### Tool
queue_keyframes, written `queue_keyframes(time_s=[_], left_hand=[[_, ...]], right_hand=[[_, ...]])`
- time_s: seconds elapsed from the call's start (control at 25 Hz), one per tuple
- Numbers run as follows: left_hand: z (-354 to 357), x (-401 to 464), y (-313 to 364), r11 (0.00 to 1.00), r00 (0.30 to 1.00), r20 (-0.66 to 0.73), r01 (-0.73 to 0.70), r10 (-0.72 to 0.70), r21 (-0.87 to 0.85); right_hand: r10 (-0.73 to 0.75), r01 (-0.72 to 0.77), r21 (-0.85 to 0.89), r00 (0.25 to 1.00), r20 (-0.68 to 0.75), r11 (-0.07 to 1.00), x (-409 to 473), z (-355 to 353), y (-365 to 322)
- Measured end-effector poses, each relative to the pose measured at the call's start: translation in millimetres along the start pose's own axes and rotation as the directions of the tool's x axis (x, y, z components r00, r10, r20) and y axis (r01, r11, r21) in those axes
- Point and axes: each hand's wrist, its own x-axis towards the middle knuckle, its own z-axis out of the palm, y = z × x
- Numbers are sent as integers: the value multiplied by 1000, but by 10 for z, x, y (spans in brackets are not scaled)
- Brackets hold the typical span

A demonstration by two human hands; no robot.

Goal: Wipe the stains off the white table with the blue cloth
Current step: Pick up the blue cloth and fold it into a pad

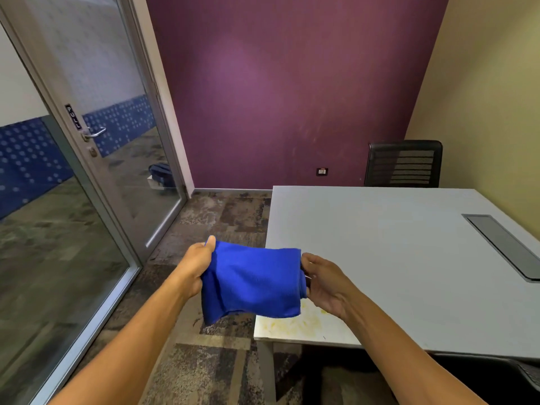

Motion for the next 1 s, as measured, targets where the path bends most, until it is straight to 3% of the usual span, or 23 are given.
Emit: queue_keyframes(time_s=[0.08, 0.2, 0.32, 0.44, 0.52, 0.64, 0.72, 0.8, 0.92, 1.0], left_hand=[[-9, 14, -35, 990, 996, 14, 85, -84, -115], [-41, 17, 25, 981, 995, 38, 100, -95, -167], [-117, -70, 108, 975, 964, 248, 138, -92, -177], [-172, -115, -23, 979, 892, 429, 191, -143, -72], [-122, -137, -221, 979, 881, 429, 198, -199, 48], [23, -178, -465, 963, 931, 300, 145, -210, 226], [57, -167, -526, 976, 945, 277, 130, -175, 173], [8, -163, -505, 987, 913, 382, 159, -145, -6], [-68, -206, -459, 986, 833, 541, 164, -116, -42], [-41, -217, -443, 992, 853, 509, 127, -112, 4]], right_hand=[[71, -75, 71, 996, 52, 995, -18, 14, 42], [154, -160, 73, 985, 80, 984, -54, 36, 190], [129, -130, 21, 991, 32, 991, -30, 37, 217], [59, -54, 65, 996, -71, 996, -4, -28, 96], [74, -63, 80, 987, -142, 995, 8, -86, 67], [136, -134, 29, 980, -144, 991, -16, -136, 98], [160, -159, 28, 986, -42, 987, -39, -165, 104], [138, -138, 1, 990, -2, 990, -32, -196, 101], [110, -113, -34, 990, -90, 993, -12, -205, 100], [127, -139, -77, 982, -142, 987, -12, -186, 74]])
